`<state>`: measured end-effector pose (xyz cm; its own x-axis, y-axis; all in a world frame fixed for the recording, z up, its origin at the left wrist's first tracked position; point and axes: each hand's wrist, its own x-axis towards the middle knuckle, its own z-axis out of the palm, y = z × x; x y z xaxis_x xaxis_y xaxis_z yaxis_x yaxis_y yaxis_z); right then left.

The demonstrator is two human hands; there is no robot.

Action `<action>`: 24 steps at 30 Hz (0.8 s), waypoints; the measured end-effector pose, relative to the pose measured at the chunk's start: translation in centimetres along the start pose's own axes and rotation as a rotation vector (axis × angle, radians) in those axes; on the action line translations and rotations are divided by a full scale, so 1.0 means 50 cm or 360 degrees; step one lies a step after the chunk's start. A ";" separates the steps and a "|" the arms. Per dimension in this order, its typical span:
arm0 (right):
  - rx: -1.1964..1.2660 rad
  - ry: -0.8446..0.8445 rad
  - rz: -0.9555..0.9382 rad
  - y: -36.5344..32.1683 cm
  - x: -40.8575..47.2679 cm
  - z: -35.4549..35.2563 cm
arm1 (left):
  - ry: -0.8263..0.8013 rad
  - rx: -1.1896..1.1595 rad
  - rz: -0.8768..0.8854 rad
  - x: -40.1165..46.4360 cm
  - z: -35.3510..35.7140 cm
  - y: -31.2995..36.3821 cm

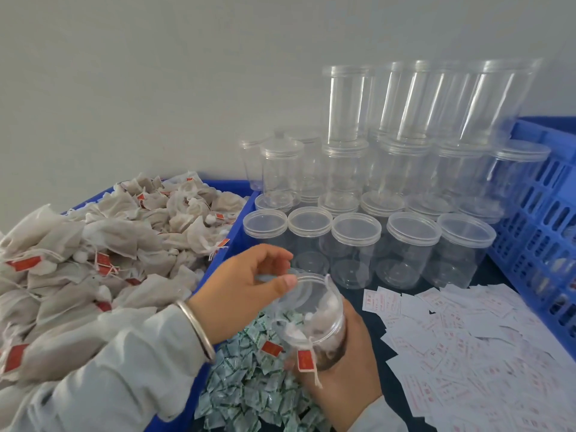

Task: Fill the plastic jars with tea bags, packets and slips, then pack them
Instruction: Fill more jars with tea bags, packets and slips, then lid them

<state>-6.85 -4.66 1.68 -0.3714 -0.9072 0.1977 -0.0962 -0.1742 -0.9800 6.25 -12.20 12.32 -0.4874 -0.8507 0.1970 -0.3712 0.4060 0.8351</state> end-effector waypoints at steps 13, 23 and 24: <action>-0.0525 0.0646 -0.0237 -0.017 0.004 -0.025 | -0.0323 0.0525 -0.0351 -0.029 0.065 0.004; -0.0586 0.0380 -0.0220 -0.004 0.006 -0.025 | -0.0087 -0.0151 -0.0116 -0.034 0.039 0.044; -0.0535 0.0339 -0.0222 -0.003 0.005 -0.022 | -0.0112 -0.0092 -0.0048 -0.035 0.040 0.045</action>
<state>-7.95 -4.45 1.90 -0.5127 -0.7781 0.3628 -0.4421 -0.1230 -0.8885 4.69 -9.10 12.82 -0.5319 -0.8358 0.1363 -0.3414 0.3589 0.8687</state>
